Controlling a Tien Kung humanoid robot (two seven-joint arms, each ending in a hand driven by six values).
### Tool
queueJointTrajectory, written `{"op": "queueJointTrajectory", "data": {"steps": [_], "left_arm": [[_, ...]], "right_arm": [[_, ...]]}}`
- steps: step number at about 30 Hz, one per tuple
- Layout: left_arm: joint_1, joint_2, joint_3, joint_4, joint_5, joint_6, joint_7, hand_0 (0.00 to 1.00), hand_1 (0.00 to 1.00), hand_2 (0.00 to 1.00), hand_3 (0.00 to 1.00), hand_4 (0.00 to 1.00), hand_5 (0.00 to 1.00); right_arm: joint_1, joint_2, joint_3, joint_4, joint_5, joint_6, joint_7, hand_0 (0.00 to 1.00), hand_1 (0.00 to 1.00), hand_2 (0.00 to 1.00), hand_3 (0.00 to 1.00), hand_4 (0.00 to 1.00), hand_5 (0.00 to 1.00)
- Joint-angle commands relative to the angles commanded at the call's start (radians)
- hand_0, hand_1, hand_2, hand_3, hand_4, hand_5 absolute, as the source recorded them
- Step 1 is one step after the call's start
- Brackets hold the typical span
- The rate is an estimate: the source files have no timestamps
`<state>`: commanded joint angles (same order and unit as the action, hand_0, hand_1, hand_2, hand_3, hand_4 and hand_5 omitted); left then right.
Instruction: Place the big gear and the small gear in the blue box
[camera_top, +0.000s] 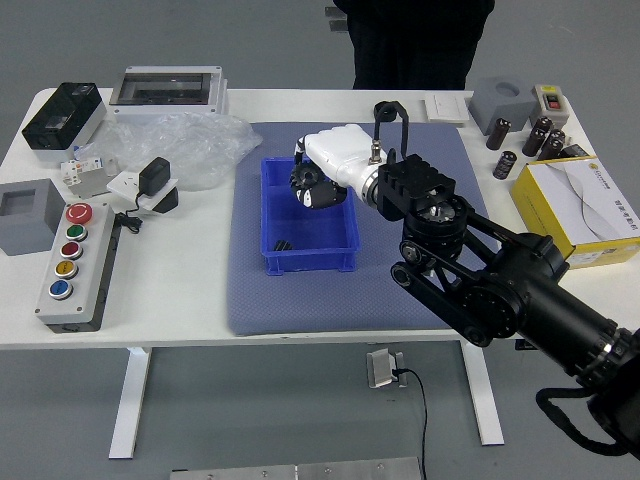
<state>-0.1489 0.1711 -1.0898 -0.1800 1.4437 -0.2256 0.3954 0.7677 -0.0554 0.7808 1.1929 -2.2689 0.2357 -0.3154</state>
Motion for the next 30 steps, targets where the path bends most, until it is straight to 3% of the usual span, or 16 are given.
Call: {"op": "queueJointTrajectory", "data": {"steps": [4, 5, 15, 22, 23, 28, 29, 30], "left_arm": [[0.001, 0.0, -0.001, 0.0, 0.001, 0.0, 0.0, 0.829, 0.786, 0.779, 0.756, 0.663, 0.357], [0.001, 0.0, -0.001, 0.0, 0.001, 0.0, 0.0, 0.829, 0.788, 0.779, 0.756, 0.664, 0.356], [0.003, 0.001, 0.002, 0.0, -0.008, 0.003, -0.002, 0.829, 0.788, 0.779, 0.756, 0.664, 0.357], [0.005, 0.002, 0.004, 0.0, -0.018, 0.006, -0.002, 0.829, 0.788, 0.779, 0.756, 0.663, 0.357], [0.005, 0.002, 0.004, 0.0, -0.02, 0.007, -0.002, 0.829, 0.788, 0.779, 0.756, 0.662, 0.355], [0.006, 0.0, 0.005, 0.0, -0.029, 0.01, -0.004, 0.829, 0.788, 0.779, 0.756, 0.662, 0.355], [0.005, 0.0, 0.005, 0.0, -0.03, 0.01, -0.004, 0.829, 0.788, 0.779, 0.756, 0.662, 0.356], [0.005, 0.0, 0.005, 0.0, -0.031, 0.011, -0.005, 0.829, 0.788, 0.779, 0.756, 0.662, 0.356]], "right_arm": [[-0.003, -0.002, 0.012, -0.005, 0.0, 0.013, 0.001, 0.708, 0.656, 0.77, 0.863, 0.804, 0.571], [-0.003, -0.003, 0.016, -0.004, 0.0, 0.014, 0.001, 0.752, 0.708, 0.825, 0.891, 0.842, 0.618], [-0.016, -0.021, 0.083, 0.021, 0.032, 0.013, 0.006, 0.768, 0.721, 0.844, 0.901, 0.861, 0.633], [-0.103, -0.096, 0.233, 0.101, 0.13, -0.029, 0.01, 0.768, 0.731, 0.837, 0.889, 0.843, 0.639], [-0.122, -0.11, 0.26, 0.11, 0.151, -0.04, 0.014, 0.806, 0.759, 0.839, 0.882, 0.636, 0.602], [-0.21, -0.147, 0.391, 0.111, 0.287, -0.107, 0.05, 0.806, 0.759, 0.839, 0.882, 0.636, 0.602], [-0.224, -0.15, 0.411, 0.108, 0.314, -0.116, 0.059, 0.878, 0.827, 0.879, 0.9, 0.573, 0.606], [-0.237, -0.153, 0.434, 0.105, 0.346, -0.125, 0.068, 0.878, 0.827, 0.879, 0.9, 0.573, 0.606]]}}
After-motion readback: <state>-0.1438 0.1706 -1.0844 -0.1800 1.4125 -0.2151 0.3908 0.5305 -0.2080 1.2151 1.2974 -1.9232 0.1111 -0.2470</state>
